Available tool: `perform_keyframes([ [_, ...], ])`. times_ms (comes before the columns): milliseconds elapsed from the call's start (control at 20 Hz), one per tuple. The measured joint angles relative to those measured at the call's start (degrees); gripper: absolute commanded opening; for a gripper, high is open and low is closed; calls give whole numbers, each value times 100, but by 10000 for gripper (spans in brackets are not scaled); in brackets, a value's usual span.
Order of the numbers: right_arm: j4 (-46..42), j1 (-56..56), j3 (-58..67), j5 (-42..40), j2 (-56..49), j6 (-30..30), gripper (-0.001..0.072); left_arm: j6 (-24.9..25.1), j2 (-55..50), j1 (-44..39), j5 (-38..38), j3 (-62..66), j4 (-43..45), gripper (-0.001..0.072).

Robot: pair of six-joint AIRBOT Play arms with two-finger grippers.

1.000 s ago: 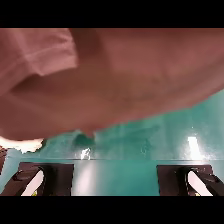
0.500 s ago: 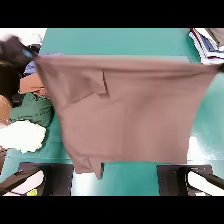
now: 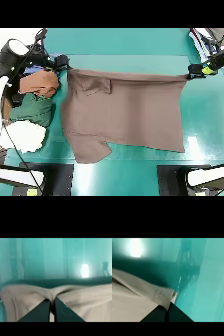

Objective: Fold the shirts.

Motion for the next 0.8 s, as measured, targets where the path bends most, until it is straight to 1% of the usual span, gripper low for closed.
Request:
perform_keyframes([
  [150,20,2,527,-101,-238,0,10,39,-299,-35,9,533,184,29],
  [300,26,4,527,-118,-155,0,10,76,-385,31,-636,944,415,28],
  [500,17,7,-422,-179,275,2,11,79,-409,74,-1510,894,715,28],
  [600,13,24,-1093,-293,501,2,11,74,-413,81,-1698,516,785,30],
  [650,-4,42,-1434,-385,614,4,12,66,-413,85,-1718,282,804,52],
  [700,0,57,-1746,-466,713,17,13,63,-413,87,-1720,15,828,298],
  [750,4,74,-2013,-555,789,42,33,61,-413,87,-1711,-229,876,429],
  [800,52,83,-2262,-649,857,59,253,44,-415,101,-1679,-474,876,424],
])
